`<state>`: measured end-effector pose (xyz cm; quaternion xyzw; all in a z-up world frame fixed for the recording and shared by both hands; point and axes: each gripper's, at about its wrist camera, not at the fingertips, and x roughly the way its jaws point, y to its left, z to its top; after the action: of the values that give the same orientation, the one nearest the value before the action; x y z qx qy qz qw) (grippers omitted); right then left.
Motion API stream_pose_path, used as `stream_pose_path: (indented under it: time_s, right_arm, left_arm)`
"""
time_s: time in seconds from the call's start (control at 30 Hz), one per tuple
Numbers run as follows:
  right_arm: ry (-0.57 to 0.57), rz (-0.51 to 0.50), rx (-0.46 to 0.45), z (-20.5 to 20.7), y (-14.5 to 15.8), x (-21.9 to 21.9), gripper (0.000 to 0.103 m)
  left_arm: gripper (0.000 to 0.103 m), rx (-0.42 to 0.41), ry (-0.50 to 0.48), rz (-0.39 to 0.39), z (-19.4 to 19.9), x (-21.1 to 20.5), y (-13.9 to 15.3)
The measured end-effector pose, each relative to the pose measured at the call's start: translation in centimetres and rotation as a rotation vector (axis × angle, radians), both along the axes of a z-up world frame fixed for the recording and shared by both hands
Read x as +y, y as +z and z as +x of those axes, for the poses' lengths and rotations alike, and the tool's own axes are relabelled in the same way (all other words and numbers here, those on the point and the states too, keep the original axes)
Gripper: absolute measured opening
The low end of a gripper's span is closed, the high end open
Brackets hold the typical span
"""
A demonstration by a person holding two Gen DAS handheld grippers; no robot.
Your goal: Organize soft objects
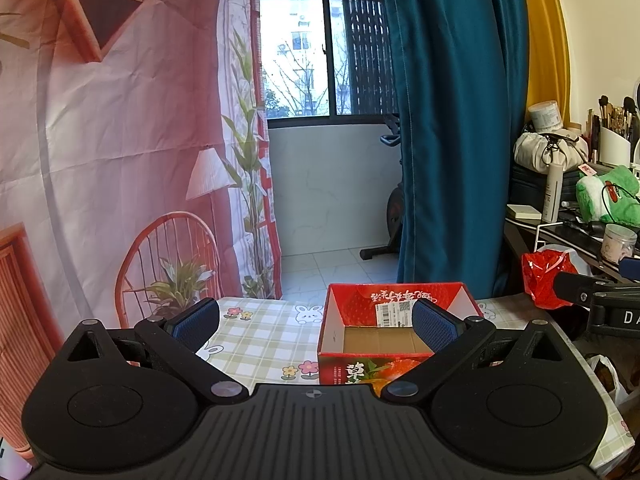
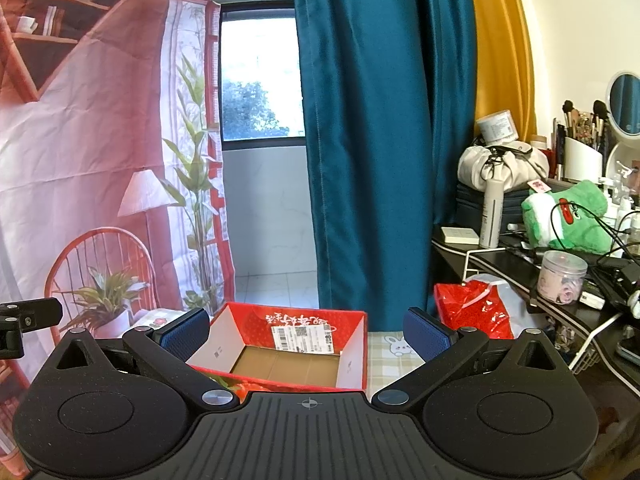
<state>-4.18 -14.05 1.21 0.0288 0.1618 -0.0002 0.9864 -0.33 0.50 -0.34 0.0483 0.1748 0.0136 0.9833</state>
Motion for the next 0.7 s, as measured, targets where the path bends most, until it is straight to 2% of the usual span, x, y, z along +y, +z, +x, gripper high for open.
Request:
stream_pose_path:
  time_s: [0.7]
  right_arm:
    - [0.0, 0.001, -0.001, 0.03, -0.03, -0.01, 0.103]
  left_arm:
    - [0.103, -0.004, 0.004, 0.012, 0.05, -0.18, -0.15]
